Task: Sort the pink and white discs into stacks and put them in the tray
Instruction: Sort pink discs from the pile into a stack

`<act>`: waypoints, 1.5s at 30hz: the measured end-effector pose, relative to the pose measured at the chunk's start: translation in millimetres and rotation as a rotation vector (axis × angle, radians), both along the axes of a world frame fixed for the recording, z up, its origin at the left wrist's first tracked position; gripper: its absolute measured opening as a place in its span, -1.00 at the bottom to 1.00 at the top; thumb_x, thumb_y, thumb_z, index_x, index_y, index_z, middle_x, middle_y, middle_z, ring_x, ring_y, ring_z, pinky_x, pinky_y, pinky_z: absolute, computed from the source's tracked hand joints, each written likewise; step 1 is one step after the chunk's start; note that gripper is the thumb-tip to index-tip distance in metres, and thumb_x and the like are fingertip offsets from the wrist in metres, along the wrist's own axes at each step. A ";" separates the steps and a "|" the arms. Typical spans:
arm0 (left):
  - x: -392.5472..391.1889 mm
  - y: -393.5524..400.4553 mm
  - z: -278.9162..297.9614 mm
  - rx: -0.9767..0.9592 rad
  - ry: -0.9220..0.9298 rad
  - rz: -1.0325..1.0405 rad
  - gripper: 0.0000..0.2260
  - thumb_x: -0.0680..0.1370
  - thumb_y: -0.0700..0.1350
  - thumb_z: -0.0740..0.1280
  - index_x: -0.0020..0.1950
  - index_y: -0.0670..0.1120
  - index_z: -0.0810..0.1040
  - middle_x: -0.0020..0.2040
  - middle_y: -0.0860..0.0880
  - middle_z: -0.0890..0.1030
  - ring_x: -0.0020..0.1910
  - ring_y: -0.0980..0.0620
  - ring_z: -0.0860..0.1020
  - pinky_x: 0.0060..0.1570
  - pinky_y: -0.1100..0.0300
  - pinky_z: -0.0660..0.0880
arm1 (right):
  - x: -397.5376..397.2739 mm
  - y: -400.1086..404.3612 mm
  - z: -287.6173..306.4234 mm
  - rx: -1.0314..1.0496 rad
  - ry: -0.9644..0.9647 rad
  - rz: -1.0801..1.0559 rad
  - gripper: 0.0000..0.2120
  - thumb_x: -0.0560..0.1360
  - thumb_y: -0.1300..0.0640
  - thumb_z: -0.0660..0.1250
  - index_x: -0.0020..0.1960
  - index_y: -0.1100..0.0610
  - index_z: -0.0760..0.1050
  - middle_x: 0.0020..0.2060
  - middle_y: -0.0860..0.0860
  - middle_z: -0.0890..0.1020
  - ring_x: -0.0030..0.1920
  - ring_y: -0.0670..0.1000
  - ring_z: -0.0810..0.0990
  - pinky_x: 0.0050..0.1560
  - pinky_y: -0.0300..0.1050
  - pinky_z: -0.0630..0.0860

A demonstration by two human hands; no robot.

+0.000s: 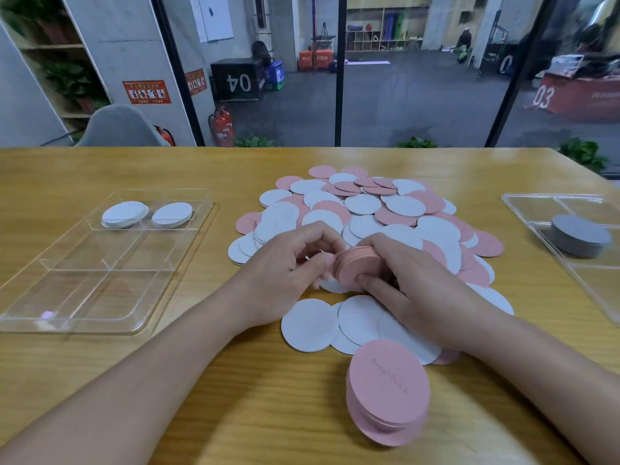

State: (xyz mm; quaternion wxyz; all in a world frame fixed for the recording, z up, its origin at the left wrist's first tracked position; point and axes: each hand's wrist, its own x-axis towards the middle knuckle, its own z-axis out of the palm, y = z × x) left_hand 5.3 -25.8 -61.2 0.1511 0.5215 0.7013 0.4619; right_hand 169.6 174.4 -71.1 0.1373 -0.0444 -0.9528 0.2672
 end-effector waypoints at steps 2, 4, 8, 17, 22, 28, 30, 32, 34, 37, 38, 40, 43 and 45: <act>4.9 0.4 0.0 -0.009 -0.031 -0.046 -0.75 0.72 -0.34 0.26 0.19 -0.06 0.65 0.01 -0.05 0.70 -0.05 -0.09 0.64 0.06 -0.04 0.64 | -1.0 -1.5 -0.6 0.002 -0.010 0.002 -0.82 0.67 0.02 0.34 0.24 -0.11 0.43 -0.03 -0.19 0.61 0.00 -0.08 0.57 -0.03 0.07 0.57; 9.0 0.6 -0.4 -0.003 -0.050 -0.052 -0.79 0.68 -0.30 0.33 0.21 -0.05 0.65 0.06 -0.05 0.70 0.04 -0.17 0.66 0.13 -0.15 0.66 | -1.3 -2.7 0.0 0.017 -0.023 0.000 -0.86 0.68 0.01 0.32 0.20 -0.09 0.41 -0.05 -0.17 0.60 -0.02 -0.05 0.57 -0.05 0.12 0.56; 13.7 6.2 -4.1 0.028 0.098 0.037 -0.89 0.62 -0.15 0.53 0.08 0.00 0.65 -0.03 0.03 0.66 -0.07 -0.07 0.63 -0.01 -0.12 0.61 | -2.2 -3.9 1.4 0.021 -0.010 0.020 -0.90 0.68 -0.01 0.31 0.10 -0.04 0.40 -0.09 -0.13 0.59 -0.05 -0.01 0.56 -0.07 0.15 0.55; 4.6 4.4 4.6 0.027 0.151 0.146 -0.90 0.68 -0.14 0.44 0.04 0.06 0.71 -0.02 0.13 0.70 0.01 0.04 0.63 -0.02 0.17 0.55 | -0.9 -3.1 4.4 -0.003 0.036 0.015 -0.97 0.71 -0.02 0.28 0.14 -0.10 0.44 -0.08 -0.23 0.58 0.00 -0.11 0.53 -0.06 -0.06 0.50; -36.0 28.9 6.0 -0.017 0.314 0.367 -0.73 0.80 -0.04 0.24 0.40 0.06 0.69 0.37 0.20 0.66 0.42 0.29 0.49 0.42 0.30 0.39 | -1.5 -3.0 2.8 -0.003 0.012 0.005 -0.94 0.71 -0.01 0.26 0.10 -0.05 0.41 -0.09 -0.16 0.58 -0.02 -0.04 0.53 -0.03 0.09 0.54; -50.7 56.3 0.5 -0.386 0.489 0.242 -0.65 0.82 0.02 0.13 0.58 0.10 0.48 0.54 0.00 0.48 0.57 -0.05 0.30 0.59 -0.04 0.22 | 0.5 -1.3 4.8 -0.024 0.016 0.030 -0.91 0.71 0.00 0.26 0.04 -0.06 0.39 -0.11 -0.17 0.56 -0.03 -0.04 0.52 -0.08 -0.01 0.50; -43.2 49.9 3.6 -0.385 0.498 0.222 -0.67 0.82 0.00 0.13 0.56 0.07 0.50 0.46 -0.07 0.50 0.46 -0.01 0.30 0.50 0.08 0.21 | 0.7 0.1 4.9 -0.021 0.013 0.039 -0.92 0.71 -0.01 0.26 0.04 -0.07 0.39 -0.11 -0.19 0.56 -0.02 -0.05 0.52 -0.07 -0.03 0.50; -36.5 37.6 5.6 -0.377 0.468 0.190 -0.65 0.82 0.00 0.14 0.61 0.11 0.47 0.61 0.02 0.43 0.60 0.12 0.22 0.49 0.18 0.15 | 0.9 1.6 4.8 -0.022 0.011 0.043 -0.92 0.71 -0.01 0.27 0.04 -0.08 0.40 -0.11 -0.19 0.56 -0.01 -0.06 0.52 -0.07 -0.05 0.49; -31.7 23.9 3.4 -0.383 0.420 0.163 -0.66 0.82 0.04 0.16 0.60 0.19 0.46 0.71 0.17 0.30 0.73 0.18 0.10 0.59 0.16 0.12 | 1.2 2.8 4.5 -0.026 0.010 0.046 -0.93 0.71 -0.02 0.27 0.05 -0.08 0.40 -0.10 -0.20 0.57 -0.01 -0.06 0.53 -0.06 -0.05 0.49; -32.5 15.1 -0.2 -0.278 0.336 0.249 -0.78 0.78 0.11 0.24 0.37 0.19 0.59 0.55 0.22 0.51 0.62 0.16 0.35 0.46 0.12 0.37 | 1.7 3.1 3.8 -0.028 0.014 0.051 -0.94 0.70 -0.02 0.27 0.06 -0.10 0.41 -0.10 -0.20 0.57 -0.01 -0.07 0.54 -0.06 -0.05 0.50; -34.4 16.8 -0.6 -0.231 0.347 0.313 -0.80 0.76 0.14 0.27 0.31 0.16 0.60 0.38 0.19 0.62 0.46 0.11 0.48 0.30 0.10 0.46 | 1.7 3.1 3.4 -0.028 0.016 0.052 -0.94 0.70 -0.01 0.28 0.06 -0.10 0.41 -0.10 -0.21 0.57 -0.01 -0.07 0.54 -0.07 -0.05 0.50; -37.3 23.2 -1.7 -0.231 0.412 0.422 -0.67 0.70 0.24 0.32 0.37 0.11 0.60 0.18 0.17 0.61 0.24 0.07 0.47 0.18 0.11 0.42 | 1.4 3.2 3.0 -0.027 0.016 0.050 -0.95 0.70 -0.02 0.27 0.07 -0.12 0.41 -0.09 -0.21 0.58 0.00 -0.07 0.54 -0.07 -0.04 0.51; -34.4 32.0 -3.6 -0.359 0.529 0.450 -0.46 0.61 0.36 0.35 0.49 0.09 0.56 0.26 0.15 0.51 0.31 0.01 0.35 0.35 0.05 0.38 | 0.6 2.7 3.8 -0.026 0.020 0.049 -0.97 0.71 -0.03 0.27 0.10 -0.11 0.42 -0.08 -0.21 0.59 0.01 -0.07 0.55 -0.05 -0.03 0.52; -31.5 32.9 -4.6 -0.374 0.540 0.440 -0.46 0.60 0.34 0.39 0.50 0.08 0.57 0.27 0.14 0.49 0.34 0.00 0.34 0.41 0.01 0.38 | 1.0 2.2 4.4 -0.025 0.023 0.050 -0.97 0.71 -0.03 0.27 0.11 -0.09 0.43 -0.07 -0.20 0.59 0.00 -0.06 0.56 -0.04 -0.02 0.52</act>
